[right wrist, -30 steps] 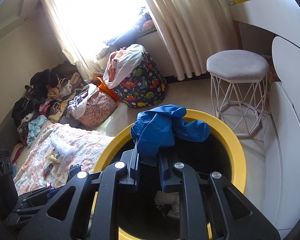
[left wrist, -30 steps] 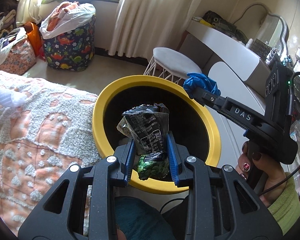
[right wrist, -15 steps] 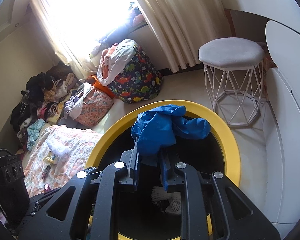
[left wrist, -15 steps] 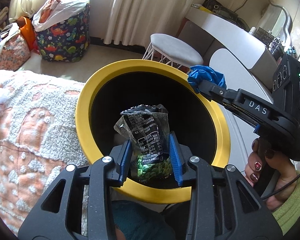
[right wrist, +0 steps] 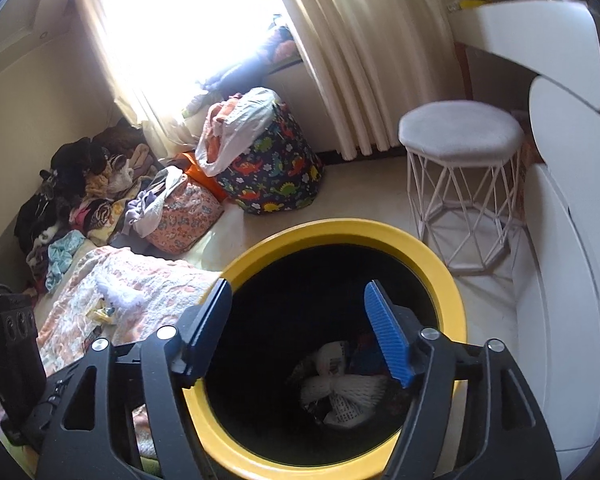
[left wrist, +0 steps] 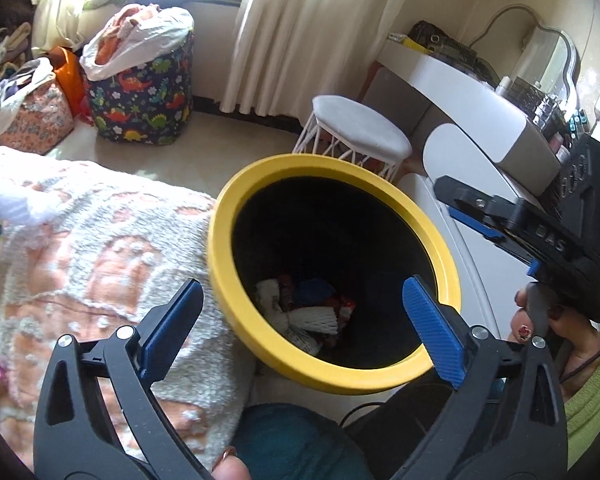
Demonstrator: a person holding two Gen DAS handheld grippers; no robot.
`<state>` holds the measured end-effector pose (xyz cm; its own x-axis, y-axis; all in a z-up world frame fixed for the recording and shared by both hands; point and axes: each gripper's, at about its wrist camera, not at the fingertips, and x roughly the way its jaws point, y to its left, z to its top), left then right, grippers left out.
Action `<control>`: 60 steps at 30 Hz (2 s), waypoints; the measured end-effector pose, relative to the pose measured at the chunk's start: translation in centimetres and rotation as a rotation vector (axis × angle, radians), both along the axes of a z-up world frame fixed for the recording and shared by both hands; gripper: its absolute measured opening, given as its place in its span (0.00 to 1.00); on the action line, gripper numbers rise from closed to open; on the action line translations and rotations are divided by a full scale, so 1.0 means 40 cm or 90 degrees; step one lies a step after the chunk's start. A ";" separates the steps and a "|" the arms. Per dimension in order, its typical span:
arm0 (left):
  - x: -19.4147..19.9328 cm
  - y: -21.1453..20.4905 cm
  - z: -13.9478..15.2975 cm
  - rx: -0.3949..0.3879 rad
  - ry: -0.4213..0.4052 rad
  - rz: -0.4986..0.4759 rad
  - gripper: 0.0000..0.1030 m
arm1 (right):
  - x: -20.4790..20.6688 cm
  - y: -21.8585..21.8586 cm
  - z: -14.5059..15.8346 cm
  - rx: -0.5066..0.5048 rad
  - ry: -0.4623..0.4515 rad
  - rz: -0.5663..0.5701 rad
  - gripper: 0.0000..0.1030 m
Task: Collect trash
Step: 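Move both open grippers back over the bed toward the remaining trash, then grasp the brown chocolate bar with the left gripper while the right gripper grasps the white foam sleeves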
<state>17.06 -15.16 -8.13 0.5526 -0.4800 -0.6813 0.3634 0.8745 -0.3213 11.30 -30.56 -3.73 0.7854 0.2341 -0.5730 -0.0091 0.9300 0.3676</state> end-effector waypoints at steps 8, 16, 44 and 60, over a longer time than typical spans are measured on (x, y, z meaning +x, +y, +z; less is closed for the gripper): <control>-0.020 0.112 0.065 0.009 -0.055 0.048 0.89 | -0.031 0.098 0.077 -0.043 -0.059 0.063 0.74; -0.028 0.237 0.113 0.011 -0.082 0.118 0.89 | -0.015 0.193 0.117 -0.054 -0.086 0.106 0.74; -0.041 0.549 0.098 -0.005 -0.078 0.274 0.89 | 0.108 0.556 0.115 -0.098 -0.072 0.312 0.75; 0.015 0.712 -0.011 0.028 0.014 0.326 0.78 | 0.225 0.722 0.029 -0.152 -0.019 0.408 0.74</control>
